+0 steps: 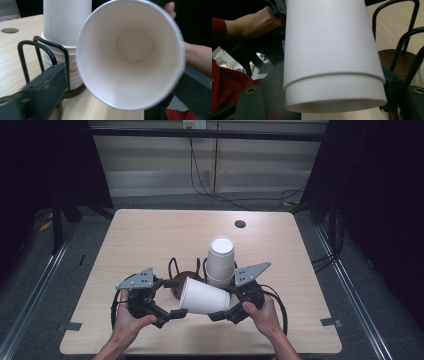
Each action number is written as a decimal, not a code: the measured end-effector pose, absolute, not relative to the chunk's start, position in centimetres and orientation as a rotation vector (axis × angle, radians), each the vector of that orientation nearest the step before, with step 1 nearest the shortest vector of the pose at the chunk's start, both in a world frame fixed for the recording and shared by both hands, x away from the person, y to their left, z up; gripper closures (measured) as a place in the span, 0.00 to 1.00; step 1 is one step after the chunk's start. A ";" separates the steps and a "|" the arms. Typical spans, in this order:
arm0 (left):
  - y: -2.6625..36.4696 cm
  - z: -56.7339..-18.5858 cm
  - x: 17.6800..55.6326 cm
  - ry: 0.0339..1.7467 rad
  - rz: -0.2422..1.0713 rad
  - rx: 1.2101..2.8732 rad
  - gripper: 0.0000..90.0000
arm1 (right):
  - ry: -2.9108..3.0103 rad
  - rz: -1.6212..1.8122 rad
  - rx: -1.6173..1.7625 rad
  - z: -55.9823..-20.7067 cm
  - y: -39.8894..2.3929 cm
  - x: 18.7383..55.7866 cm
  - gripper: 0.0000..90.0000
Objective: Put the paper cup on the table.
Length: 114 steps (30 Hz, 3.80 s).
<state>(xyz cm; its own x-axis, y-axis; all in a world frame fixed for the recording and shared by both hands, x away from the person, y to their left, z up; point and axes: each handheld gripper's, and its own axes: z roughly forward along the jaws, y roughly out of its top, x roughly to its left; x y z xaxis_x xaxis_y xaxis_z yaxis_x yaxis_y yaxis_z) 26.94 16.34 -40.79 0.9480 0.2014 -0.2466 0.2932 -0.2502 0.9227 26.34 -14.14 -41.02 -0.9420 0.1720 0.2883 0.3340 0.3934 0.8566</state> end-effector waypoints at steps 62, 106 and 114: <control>15.2 -40.6 26.6 0.344 -0.123 1.868 0.17 | -2.537 -1.592 -0.489 -41.8 -13.5 26.3 0.16; 19.0 -39.6 28.0 0.497 -0.114 2.065 0.16 | -2.591 -1.672 -0.741 -41.6 -15.5 25.7 0.16; 19.9 -40.2 27.8 0.547 -0.097 2.120 0.16 | -2.597 -1.693 -0.785 -41.5 -15.8 25.7 0.16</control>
